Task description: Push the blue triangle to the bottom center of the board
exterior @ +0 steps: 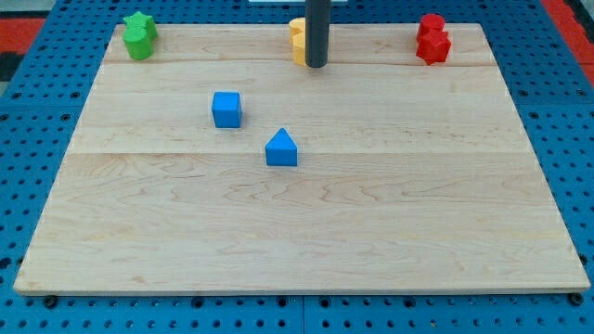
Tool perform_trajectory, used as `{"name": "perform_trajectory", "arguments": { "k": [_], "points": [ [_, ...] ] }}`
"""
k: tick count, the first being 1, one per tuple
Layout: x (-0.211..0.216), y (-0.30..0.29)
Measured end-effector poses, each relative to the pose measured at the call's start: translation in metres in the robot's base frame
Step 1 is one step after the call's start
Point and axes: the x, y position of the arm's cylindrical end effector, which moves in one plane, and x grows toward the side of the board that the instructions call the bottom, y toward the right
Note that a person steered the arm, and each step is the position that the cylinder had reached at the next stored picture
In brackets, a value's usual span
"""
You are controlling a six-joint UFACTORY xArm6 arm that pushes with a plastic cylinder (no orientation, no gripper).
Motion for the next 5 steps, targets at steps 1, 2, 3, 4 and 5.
{"name": "perform_trajectory", "arguments": {
  "k": [1, 2, 3, 4, 5],
  "points": [
    [-0.001, -0.002],
    [-0.003, -0.008],
    [0.013, -0.019],
    [0.055, -0.035],
    [0.102, -0.034]
  ]
}}
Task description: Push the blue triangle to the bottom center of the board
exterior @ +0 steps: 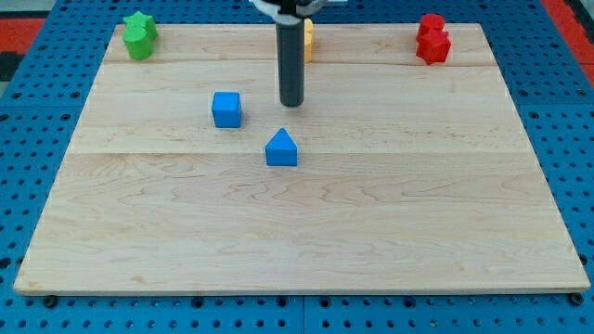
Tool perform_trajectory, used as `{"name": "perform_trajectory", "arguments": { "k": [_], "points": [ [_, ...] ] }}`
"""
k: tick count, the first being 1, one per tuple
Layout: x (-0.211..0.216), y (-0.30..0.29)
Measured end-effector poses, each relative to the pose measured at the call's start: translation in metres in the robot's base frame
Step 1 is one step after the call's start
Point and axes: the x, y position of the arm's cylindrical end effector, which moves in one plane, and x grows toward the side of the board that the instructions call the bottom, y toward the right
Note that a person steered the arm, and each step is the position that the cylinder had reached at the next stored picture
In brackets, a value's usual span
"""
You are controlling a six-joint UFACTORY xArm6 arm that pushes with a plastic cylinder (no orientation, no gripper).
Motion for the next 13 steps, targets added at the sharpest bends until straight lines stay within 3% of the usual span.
{"name": "perform_trajectory", "arguments": {
  "k": [2, 4, 6, 7, 8, 10, 11, 13],
  "points": [
    [0.064, -0.003],
    [0.068, -0.064],
    [0.11, -0.053],
    [0.125, -0.085],
    [0.141, -0.079],
    [0.112, -0.054],
    [0.128, -0.023],
    [0.172, -0.018]
  ]
}}
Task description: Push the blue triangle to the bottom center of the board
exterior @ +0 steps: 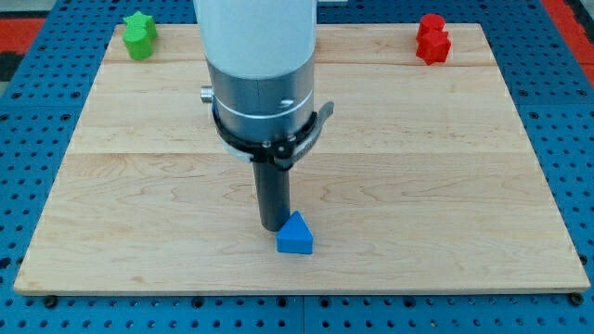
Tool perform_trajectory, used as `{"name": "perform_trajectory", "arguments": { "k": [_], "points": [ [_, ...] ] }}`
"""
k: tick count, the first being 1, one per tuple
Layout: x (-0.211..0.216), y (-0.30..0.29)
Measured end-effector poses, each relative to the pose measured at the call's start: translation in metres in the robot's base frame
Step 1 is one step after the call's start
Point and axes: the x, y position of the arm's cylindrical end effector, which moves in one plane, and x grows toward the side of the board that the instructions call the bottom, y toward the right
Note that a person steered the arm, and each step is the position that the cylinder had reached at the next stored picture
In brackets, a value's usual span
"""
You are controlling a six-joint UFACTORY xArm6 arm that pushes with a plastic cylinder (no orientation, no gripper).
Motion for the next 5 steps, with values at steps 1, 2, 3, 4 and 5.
{"name": "perform_trajectory", "arguments": {
  "k": [1, 2, 3, 4, 5],
  "points": [
    [0.002, -0.001],
    [0.001, -0.039],
    [-0.04, -0.117],
    [-0.095, -0.158],
    [-0.169, -0.16]
  ]
}}
